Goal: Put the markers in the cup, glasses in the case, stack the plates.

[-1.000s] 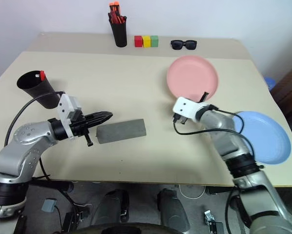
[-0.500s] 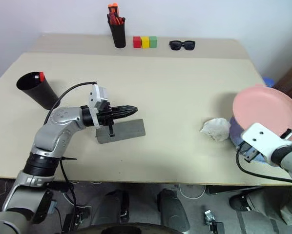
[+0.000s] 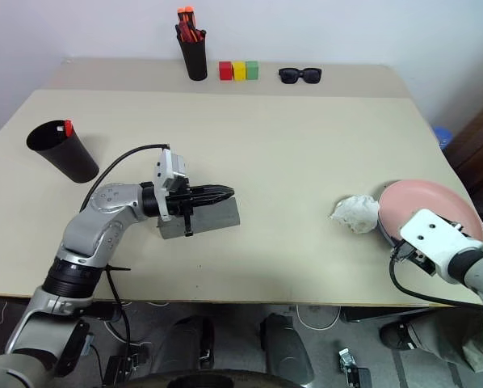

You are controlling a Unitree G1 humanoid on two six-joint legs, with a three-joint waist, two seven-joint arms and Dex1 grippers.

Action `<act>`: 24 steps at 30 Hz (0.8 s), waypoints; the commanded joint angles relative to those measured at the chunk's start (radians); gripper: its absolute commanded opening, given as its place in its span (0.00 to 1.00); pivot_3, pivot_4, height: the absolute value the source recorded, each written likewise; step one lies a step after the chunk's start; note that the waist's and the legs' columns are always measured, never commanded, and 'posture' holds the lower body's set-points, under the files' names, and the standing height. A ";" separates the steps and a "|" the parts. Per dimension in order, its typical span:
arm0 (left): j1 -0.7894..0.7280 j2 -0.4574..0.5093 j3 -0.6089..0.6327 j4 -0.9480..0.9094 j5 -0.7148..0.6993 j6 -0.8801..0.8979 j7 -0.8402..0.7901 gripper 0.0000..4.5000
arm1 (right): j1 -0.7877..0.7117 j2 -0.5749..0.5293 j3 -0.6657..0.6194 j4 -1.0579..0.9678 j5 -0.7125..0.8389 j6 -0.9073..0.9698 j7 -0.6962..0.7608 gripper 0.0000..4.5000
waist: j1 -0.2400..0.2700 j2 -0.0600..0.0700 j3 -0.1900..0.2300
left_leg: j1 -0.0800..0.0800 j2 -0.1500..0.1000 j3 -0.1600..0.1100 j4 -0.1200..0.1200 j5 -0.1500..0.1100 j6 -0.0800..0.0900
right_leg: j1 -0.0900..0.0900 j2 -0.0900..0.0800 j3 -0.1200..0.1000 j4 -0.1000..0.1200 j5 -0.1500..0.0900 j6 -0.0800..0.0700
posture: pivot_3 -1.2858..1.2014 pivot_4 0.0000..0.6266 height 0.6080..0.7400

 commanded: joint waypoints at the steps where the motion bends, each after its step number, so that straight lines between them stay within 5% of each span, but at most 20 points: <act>1: -0.010 -0.002 -0.005 -0.025 0.004 -0.010 -0.004 0.00 | -0.028 0.020 0.075 -0.050 0.001 -0.019 -0.029 0.67 | -0.001 0.000 0.000 | 0.000 0.000 0.000 0.000 0.000 0.000 | 0.000 0.000 0.000 0.000 0.000 0.000 | 0.52 0.24 0.89; 14: 0.008 -0.013 -0.006 -0.056 0.008 -0.005 0.025 0.00 | -0.155 0.011 0.403 0.201 -0.319 -0.225 -0.264 0.67 | 0.001 0.000 0.000 | 0.000 -0.001 0.000 0.000 0.000 0.000 | 0.000 0.000 0.000 0.000 0.000 0.000 | 0.52 0.24 0.89; 17: 0.012 -0.013 -0.006 -0.062 0.007 -0.003 0.031 0.00 | -0.152 0.000 0.409 0.217 -0.345 -0.224 -0.261 0.47 | 0.001 0.000 0.000 | 0.000 -0.001 0.000 0.000 0.000 0.000 | 0.000 0.000 0.000 0.000 0.000 0.000 | 0.52 0.24 0.89; 21: 0.018 -0.015 -0.008 -0.066 0.005 -0.001 0.036 0.00 | -0.151 0.005 0.402 0.220 -0.357 -0.226 -0.254 0.02 | 0.001 0.000 0.000 | 0.000 0.000 0.000 0.000 0.000 0.000 | 0.000 0.000 0.000 0.000 0.000 0.000 | 0.52 0.24 0.89; 24: 0.019 -0.017 -0.010 -0.066 0.004 -0.001 0.037 0.00 | -0.148 0.010 0.399 0.210 -0.358 -0.232 -0.250 0.00 | 0.001 0.000 0.000 | 0.000 0.000 0.000 0.000 0.000 0.000 | 0.000 0.000 0.000 0.000 0.000 0.000 | 0.52 0.24 0.89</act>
